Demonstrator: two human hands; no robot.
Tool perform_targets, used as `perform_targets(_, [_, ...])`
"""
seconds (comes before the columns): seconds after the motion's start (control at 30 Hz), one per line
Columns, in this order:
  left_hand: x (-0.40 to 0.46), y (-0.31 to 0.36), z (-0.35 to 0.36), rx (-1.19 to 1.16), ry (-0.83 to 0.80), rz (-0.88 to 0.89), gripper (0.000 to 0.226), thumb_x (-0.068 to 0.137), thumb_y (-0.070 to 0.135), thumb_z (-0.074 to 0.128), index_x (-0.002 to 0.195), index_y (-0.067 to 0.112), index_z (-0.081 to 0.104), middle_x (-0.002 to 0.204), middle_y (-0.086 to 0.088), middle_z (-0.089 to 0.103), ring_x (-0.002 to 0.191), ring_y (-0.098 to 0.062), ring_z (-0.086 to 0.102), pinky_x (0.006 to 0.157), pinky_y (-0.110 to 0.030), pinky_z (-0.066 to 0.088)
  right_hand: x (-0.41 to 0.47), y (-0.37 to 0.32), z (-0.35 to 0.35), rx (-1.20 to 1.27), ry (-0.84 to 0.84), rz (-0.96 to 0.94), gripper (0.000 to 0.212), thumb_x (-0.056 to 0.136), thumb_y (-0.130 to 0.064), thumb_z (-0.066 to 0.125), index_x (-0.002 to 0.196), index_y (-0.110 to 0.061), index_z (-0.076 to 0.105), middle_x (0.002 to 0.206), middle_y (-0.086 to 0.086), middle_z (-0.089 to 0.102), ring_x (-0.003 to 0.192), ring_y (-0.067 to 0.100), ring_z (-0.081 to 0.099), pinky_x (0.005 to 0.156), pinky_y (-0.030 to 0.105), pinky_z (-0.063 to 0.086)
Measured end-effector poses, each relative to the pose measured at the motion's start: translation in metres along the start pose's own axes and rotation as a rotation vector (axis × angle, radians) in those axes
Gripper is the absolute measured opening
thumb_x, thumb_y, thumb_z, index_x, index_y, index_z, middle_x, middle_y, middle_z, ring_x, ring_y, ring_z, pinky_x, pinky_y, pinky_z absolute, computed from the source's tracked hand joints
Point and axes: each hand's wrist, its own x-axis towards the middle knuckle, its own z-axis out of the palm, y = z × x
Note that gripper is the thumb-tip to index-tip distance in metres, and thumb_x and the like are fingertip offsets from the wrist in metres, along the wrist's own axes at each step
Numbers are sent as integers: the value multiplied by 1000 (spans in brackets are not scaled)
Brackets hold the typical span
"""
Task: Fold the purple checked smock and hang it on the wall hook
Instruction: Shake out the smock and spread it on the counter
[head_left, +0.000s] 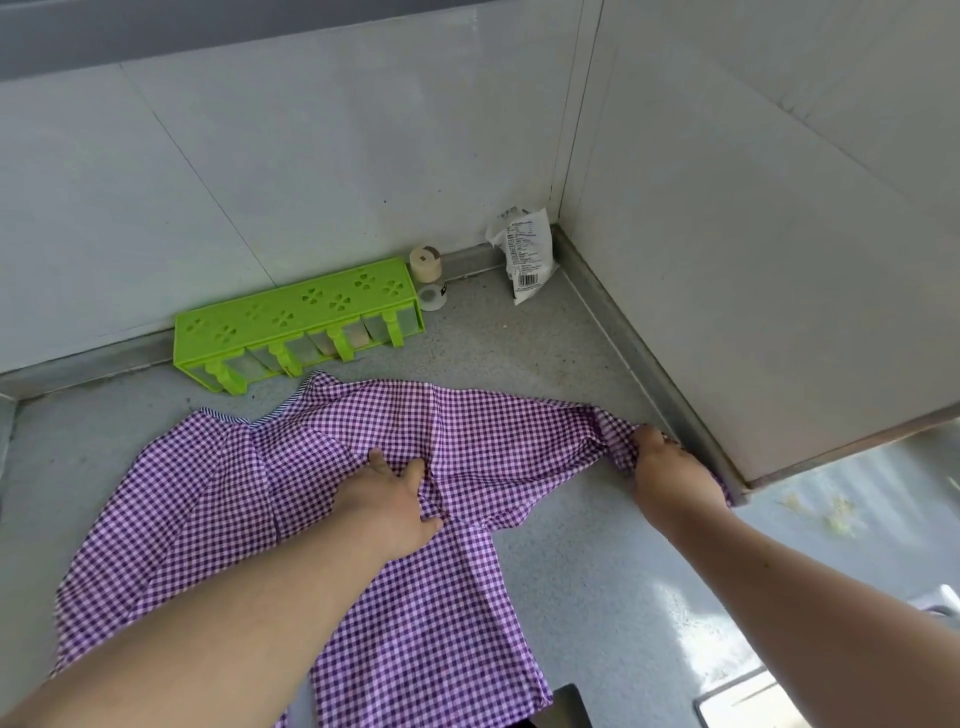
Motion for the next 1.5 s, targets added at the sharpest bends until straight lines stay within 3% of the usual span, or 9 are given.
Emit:
perform_targets(0.2, [0, -3, 0, -12, -3, 4, 100, 92, 83, 39, 168, 32, -1, 174, -25, -3, 156, -42, 26, 118, -49, 41, -11, -21, -18, -154, -139, -111, 37, 102, -18, 49, 138, -15, 56, 137, 12, 58, 121, 32, 60, 102, 42, 52])
perform_targets(0.4, [-2, -3, 0, -22, -7, 5, 100, 93, 82, 39, 168, 31, -2, 174, -25, -4, 158, -41, 23, 121, -50, 38, 1, -40, -89, 304, -247, -246, 27, 107, -14, 33, 122, -16, 55, 112, 10, 65, 95, 23, 63, 79, 34, 52])
perform_targets(0.63, [-6, -9, -1, -75, -30, 26, 94, 96, 78, 40, 168, 36, -3, 176, -20, -6, 160, -38, 18, 125, -49, 31, 39, -18, -134, -408, 301, -209, 34, 98, -13, 44, 132, -14, 49, 119, 13, 60, 104, 35, 62, 80, 43, 51])
perform_targets(0.73, [-7, -8, -2, -66, -33, 21, 94, 96, 78, 39, 168, 35, -3, 176, -20, -7, 160, -38, 18, 124, -50, 31, 27, -29, -110, -562, 461, -440, 38, 90, -13, 43, 126, -12, 54, 121, 14, 58, 104, 34, 58, 87, 48, 49])
perform_targets(0.83, [-8, -7, -3, -58, -33, 15, 94, 97, 78, 38, 168, 33, -3, 175, -21, -7, 160, -39, 17, 123, -52, 32, 7, -44, -64, -456, 251, -578, 25, 95, -14, 44, 115, -16, 59, 104, 4, 63, 90, 25, 56, 85, 42, 46])
perform_targets(0.93, [-7, -6, -3, -61, -40, 14, 93, 97, 79, 37, 168, 34, -3, 175, -21, -7, 160, -39, 17, 124, -52, 32, -5, -44, -22, -401, 11, -578, 35, 95, -20, 53, 130, -22, 56, 122, -2, 62, 106, 21, 57, 101, 42, 46])
perform_targets(1.03, [-5, -7, -3, -63, -45, 17, 94, 97, 79, 37, 168, 33, -3, 175, -22, -7, 160, -39, 17, 124, -52, 32, -6, -39, 3, -293, -25, -524, 54, 96, -31, 63, 146, -30, 44, 144, -4, 48, 134, 23, 47, 116, 45, 36])
perform_targets(1.3, [-1, -10, 2, -64, -35, 35, 92, 98, 75, 41, 168, 35, -1, 175, -21, -7, 160, -39, 16, 123, -52, 32, -4, -28, 11, -284, 21, -682, 33, 104, -26, 50, 136, -26, 58, 140, -7, 52, 132, 20, 48, 113, 40, 37])
perform_targets(1.5, [0, -14, 6, -87, -11, 67, 91, 98, 73, 45, 167, 37, -2, 175, -21, -9, 161, -38, 15, 125, -51, 32, -2, -23, -12, -360, -98, -563, 21, 109, -40, 36, 107, -20, 44, 80, 1, 62, 73, 21, 65, 73, 41, 61])
